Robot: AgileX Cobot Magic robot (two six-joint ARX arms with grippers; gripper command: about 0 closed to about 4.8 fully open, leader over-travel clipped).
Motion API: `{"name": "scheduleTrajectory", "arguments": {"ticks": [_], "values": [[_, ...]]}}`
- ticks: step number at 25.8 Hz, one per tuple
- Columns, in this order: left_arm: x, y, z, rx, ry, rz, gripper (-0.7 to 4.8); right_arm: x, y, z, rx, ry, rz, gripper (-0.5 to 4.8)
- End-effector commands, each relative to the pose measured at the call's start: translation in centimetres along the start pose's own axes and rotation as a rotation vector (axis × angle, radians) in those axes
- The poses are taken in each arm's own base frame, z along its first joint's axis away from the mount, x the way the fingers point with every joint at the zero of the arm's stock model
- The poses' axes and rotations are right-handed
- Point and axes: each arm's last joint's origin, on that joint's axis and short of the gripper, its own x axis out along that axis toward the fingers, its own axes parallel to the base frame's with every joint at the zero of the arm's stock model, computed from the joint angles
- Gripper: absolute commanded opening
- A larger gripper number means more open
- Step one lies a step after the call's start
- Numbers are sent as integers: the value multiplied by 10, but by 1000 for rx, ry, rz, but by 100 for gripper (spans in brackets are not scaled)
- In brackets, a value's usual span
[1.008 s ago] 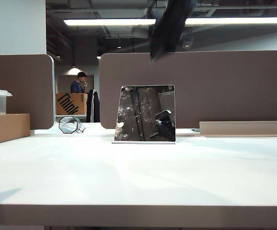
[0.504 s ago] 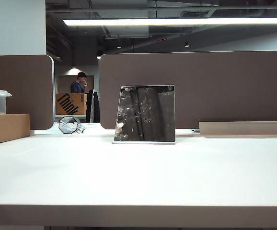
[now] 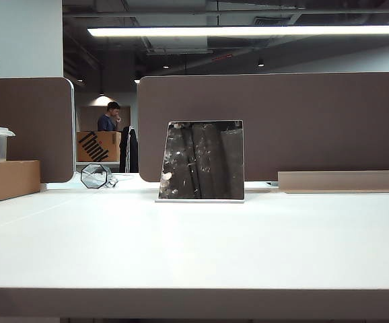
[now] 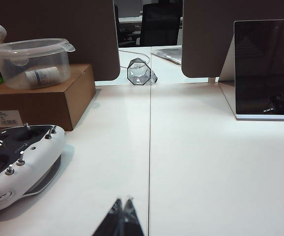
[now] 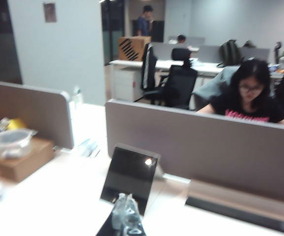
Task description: Push the center of the mirror on the table forward to move it for a short distance.
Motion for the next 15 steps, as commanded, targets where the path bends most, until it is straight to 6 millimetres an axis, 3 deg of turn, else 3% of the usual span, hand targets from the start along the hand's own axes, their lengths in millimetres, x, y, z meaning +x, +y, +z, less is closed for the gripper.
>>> {"name": "scheduleTrajectory", "arguments": {"ticks": [1, 4, 9, 15], "values": [[0, 0, 1, 0, -8, -4, -5, 0, 0, -26, 6, 46, 17, -5], [0, 0, 1, 0, -8, -4, -5, 9, 0, -53, 42, 76, 15, -5], [0, 0, 1, 0, -8, -4, -5, 36, 2, -93, 37, 280, 7, 0], [0, 0, 1, 0, -8, -4, -5, 39, 1, -108, 37, 401, -4, 1]]}}
